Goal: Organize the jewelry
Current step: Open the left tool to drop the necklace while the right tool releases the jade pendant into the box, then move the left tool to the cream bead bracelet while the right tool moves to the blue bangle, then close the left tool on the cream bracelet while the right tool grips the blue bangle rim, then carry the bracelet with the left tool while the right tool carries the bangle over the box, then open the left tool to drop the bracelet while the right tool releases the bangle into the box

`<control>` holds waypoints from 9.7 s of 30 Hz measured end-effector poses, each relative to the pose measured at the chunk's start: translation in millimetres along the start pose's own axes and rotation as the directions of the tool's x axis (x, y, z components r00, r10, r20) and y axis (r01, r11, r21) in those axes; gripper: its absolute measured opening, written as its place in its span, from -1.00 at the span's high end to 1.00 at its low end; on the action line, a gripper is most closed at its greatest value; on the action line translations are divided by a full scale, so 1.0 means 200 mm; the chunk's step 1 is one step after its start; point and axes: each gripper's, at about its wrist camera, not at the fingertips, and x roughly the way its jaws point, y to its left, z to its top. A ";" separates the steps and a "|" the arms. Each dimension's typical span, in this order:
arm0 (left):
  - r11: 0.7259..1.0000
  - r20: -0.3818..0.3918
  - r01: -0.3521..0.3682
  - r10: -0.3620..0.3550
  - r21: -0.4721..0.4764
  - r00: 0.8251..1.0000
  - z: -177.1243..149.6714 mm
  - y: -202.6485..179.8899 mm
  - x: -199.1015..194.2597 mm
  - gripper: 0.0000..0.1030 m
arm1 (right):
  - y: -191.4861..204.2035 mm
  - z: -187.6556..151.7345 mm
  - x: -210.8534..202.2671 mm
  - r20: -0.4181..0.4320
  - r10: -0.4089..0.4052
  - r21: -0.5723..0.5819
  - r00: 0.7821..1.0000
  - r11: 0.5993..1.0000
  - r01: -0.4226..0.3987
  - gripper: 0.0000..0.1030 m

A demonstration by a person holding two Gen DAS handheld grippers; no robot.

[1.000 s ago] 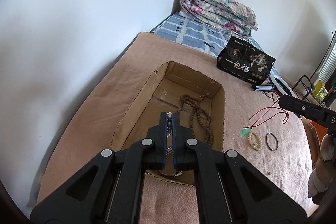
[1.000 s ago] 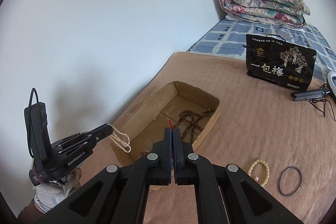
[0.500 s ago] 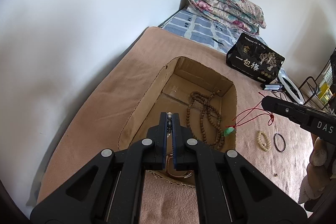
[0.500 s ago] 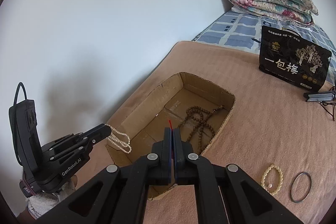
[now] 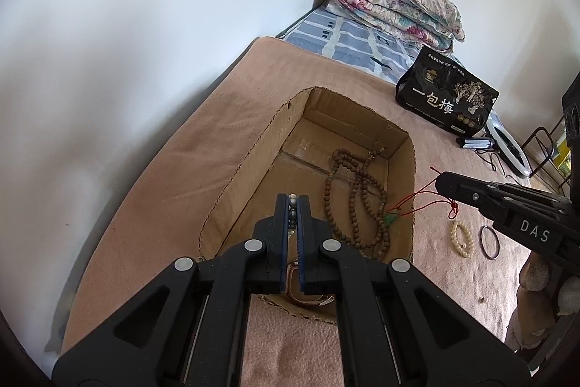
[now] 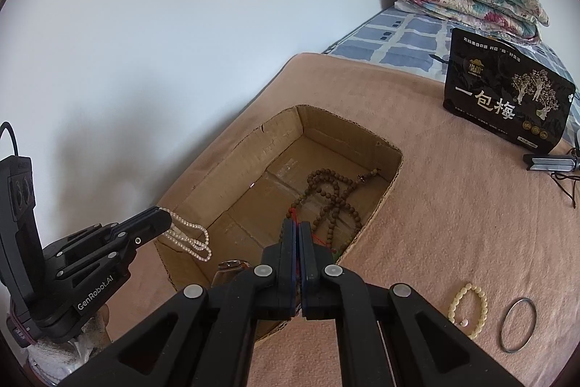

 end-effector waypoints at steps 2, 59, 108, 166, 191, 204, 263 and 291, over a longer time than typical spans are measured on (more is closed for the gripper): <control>1.000 -0.008 0.000 0.000 -0.009 1.000 0.00 0.00 0.01 0.98 | 0.00 0.00 0.01 -0.005 0.001 0.001 1.000 1.000 -0.001 1.00; 0.983 0.051 0.041 -0.051 0.181 0.997 -0.06 -0.54 -0.09 -0.50 | -0.30 -0.18 -0.51 0.129 -0.295 0.033 0.947 0.955 0.294 -1.00; 0.951 -0.316 0.237 -0.166 0.200 0.934 -0.23 -1.16 0.64 0.21 | -1.27 -0.63 -0.36 -0.112 -0.263 0.239 0.958 0.929 0.283 -0.81; 0.936 -0.320 0.274 -0.196 0.219 0.927 -0.24 -1.23 0.69 0.90 | -1.20 -0.64 -0.15 -0.166 -0.280 0.089 0.945 0.951 0.297 -0.42; 0.913 -0.197 0.332 -0.290 0.237 0.937 -0.12 -1.18 0.28 0.90 | -1.06 -0.57 -0.41 -0.039 -0.267 0.129 0.963 0.954 0.270 -0.42; 0.935 -0.105 0.295 -0.279 0.198 0.954 -0.02 -0.90 0.10 0.90 | -0.81 -0.50 -0.47 0.020 -0.238 0.062 0.971 0.970 0.237 -0.42; 0.998 -0.032 0.057 -0.057 -0.003 0.998 0.09 0.00 0.07 0.90 | -0.02 -0.02 0.08 0.003 -0.136 -0.163 0.991 0.977 0.134 -0.42; 0.999 -0.023 0.032 -0.032 -0.023 0.999 0.10 0.01 0.04 0.20 | -0.02 0.01 0.04 0.038 -0.163 -0.162 0.986 0.972 0.167 -0.80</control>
